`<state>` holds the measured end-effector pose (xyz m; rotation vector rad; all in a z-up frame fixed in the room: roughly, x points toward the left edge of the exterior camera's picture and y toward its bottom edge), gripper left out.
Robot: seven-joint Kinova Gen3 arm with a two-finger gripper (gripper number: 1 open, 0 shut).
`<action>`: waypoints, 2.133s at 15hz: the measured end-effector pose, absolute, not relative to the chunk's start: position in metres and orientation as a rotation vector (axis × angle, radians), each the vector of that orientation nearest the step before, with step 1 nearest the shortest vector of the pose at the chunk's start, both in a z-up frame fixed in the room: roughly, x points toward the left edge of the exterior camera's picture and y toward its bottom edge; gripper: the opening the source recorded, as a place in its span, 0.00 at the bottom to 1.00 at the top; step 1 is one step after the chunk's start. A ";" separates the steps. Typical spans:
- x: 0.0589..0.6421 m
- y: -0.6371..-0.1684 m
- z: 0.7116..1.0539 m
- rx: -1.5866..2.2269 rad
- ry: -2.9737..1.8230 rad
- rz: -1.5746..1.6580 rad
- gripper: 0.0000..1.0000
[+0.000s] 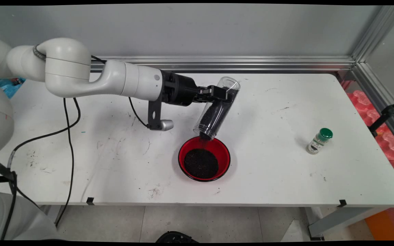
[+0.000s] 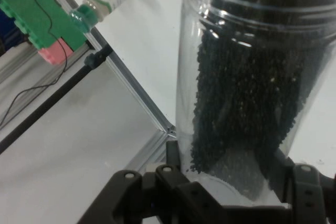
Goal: Pour the black seasoning powder in the red bowl
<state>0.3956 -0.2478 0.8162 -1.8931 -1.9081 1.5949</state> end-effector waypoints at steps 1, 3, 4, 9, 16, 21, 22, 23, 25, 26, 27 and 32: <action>0.396 -0.248 0.816 -1.885 -1.913 1.594 0.00; 0.396 -0.248 0.817 -1.862 -1.927 1.588 0.00; 0.396 -0.249 0.817 -1.855 -1.931 1.587 0.00; 0.398 -0.250 0.817 -1.793 -1.972 1.569 0.00; 0.401 -0.252 0.818 -1.680 -2.034 1.526 0.00; 0.405 -0.252 0.818 -1.543 -2.099 1.464 0.00; 0.406 -0.252 0.818 -1.517 -2.110 1.452 0.00; 0.407 -0.252 0.818 -1.488 -2.123 1.439 0.00; 0.409 -0.252 0.818 -1.432 -2.147 1.413 0.00; 0.410 -0.253 0.818 -1.408 -2.157 1.402 0.00; 0.411 -0.253 0.818 -1.380 -2.168 1.391 0.00; 0.416 -0.258 0.819 -1.257 -2.214 1.334 0.00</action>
